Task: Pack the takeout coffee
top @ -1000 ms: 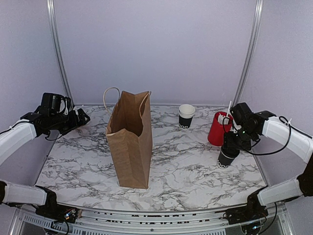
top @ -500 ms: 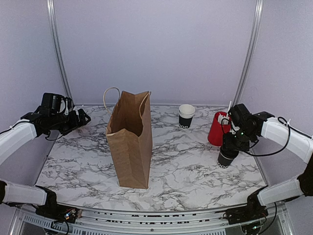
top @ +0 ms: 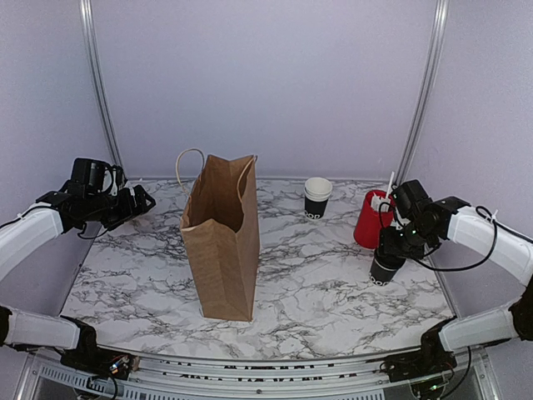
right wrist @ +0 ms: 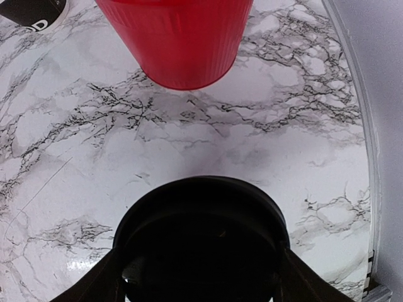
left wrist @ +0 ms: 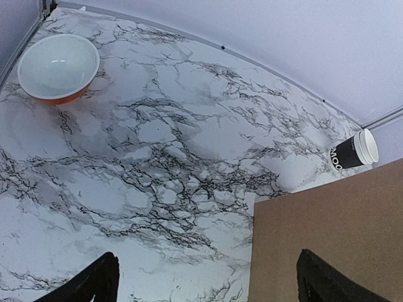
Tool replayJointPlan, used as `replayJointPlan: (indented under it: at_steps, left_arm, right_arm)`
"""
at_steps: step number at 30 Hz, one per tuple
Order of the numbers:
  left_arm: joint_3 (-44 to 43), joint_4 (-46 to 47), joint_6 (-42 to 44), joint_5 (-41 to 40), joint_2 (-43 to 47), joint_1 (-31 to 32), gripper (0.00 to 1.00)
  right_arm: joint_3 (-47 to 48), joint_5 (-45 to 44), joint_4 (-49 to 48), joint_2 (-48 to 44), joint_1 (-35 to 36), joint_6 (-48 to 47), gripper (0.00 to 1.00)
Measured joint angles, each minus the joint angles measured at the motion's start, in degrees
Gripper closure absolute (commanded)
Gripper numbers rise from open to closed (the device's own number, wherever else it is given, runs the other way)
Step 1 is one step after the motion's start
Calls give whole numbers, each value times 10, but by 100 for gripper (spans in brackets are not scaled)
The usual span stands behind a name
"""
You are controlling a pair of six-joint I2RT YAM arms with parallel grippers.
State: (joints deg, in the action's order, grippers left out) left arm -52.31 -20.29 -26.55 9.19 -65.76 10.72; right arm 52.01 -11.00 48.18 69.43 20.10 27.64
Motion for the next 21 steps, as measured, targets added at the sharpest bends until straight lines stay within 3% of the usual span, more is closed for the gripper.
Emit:
replayJointPlan:
  at_steps: [21]
  left_arm:
    - [0, 7, 0, 10, -2, 0, 1]
  right_arm:
    - [143, 5, 125, 50, 77, 28, 34]
